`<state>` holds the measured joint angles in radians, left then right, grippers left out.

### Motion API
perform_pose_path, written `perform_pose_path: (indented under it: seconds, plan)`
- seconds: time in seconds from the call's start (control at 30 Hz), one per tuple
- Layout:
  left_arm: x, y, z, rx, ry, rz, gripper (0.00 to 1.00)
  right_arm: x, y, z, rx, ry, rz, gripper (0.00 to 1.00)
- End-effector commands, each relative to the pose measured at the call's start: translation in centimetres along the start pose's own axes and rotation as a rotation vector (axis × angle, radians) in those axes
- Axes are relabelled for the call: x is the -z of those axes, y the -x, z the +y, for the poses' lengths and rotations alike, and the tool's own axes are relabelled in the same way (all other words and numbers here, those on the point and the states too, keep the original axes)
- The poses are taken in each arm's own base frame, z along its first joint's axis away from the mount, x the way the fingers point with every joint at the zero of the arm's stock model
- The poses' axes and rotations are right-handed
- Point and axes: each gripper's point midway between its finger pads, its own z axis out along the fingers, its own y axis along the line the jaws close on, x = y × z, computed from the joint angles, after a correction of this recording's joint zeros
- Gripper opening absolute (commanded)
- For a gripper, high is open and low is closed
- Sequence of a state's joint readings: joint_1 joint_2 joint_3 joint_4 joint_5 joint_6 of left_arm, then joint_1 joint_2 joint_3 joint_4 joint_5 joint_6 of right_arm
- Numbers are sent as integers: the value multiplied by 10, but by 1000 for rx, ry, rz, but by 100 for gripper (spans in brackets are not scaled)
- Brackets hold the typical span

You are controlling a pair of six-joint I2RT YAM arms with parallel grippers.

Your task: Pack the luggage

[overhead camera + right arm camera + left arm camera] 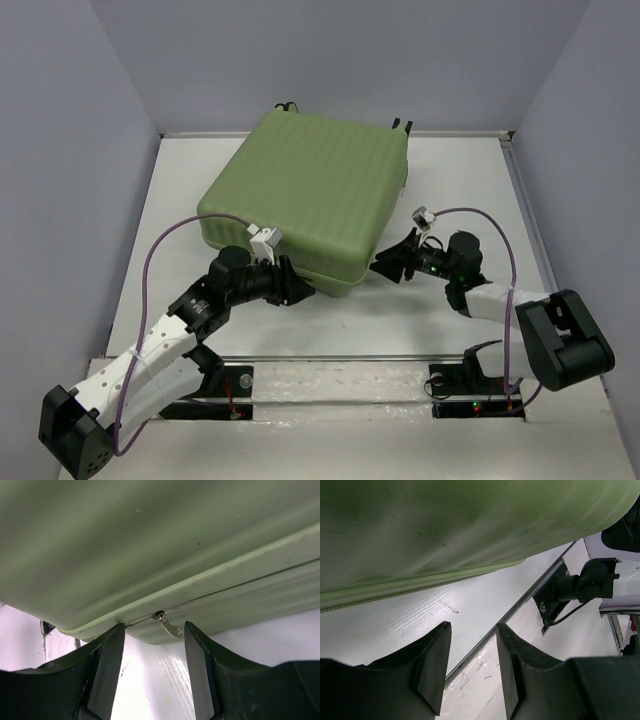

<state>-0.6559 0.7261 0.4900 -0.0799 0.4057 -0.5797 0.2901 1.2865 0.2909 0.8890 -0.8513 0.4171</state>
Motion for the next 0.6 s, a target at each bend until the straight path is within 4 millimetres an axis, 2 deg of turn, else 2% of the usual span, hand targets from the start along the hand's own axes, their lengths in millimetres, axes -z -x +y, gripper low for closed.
perform_pose_path:
  seconds: [0.0,0.13,0.23,0.3,0.47,0.57]
  plan:
    - [-6,5,-8,-18,-44,-17,51,-15,13,4,119,64,6,57]
    - [-10,4,-12,-22,-61,-17,51,-21,9,-6,110,50,15,56]
    - [-12,5,-13,-22,-68,-20,51,-23,7,-9,105,55,10,51]
    - [-13,6,-14,-21,-73,-27,51,-25,8,-10,101,57,-2,45]
    - [-16,9,-16,-22,-86,-38,51,-29,11,-12,87,66,-22,39]
    - [-18,11,-17,-23,-88,-45,50,-31,16,-6,87,83,-42,29]
